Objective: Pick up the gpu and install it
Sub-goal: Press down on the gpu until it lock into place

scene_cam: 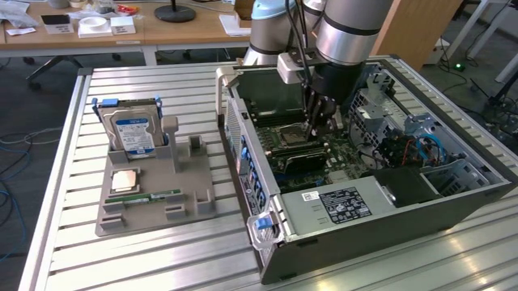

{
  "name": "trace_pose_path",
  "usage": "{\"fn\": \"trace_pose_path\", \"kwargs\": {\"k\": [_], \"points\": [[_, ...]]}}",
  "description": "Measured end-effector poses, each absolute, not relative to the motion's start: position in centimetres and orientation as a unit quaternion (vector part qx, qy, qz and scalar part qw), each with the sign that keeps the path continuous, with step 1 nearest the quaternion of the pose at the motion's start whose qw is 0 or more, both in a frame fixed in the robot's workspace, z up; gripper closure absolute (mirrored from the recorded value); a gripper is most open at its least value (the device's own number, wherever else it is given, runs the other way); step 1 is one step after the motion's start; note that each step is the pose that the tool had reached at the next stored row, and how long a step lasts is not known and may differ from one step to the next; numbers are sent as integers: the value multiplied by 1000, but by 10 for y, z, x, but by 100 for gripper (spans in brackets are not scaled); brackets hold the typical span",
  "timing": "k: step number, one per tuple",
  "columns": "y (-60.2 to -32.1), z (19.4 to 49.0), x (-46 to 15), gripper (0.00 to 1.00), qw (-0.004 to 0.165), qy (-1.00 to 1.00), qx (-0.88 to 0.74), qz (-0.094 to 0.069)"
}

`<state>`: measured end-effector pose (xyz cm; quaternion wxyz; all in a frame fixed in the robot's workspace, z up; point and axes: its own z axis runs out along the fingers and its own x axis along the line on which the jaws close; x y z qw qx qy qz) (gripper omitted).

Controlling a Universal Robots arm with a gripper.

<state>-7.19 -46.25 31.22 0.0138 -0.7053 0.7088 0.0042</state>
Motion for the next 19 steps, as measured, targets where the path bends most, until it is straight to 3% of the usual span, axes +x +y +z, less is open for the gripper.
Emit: {"fn": "trace_pose_path", "kwargs": {"k": [19], "points": [[-457,292,-77,89,12,710,-704,3]]}}
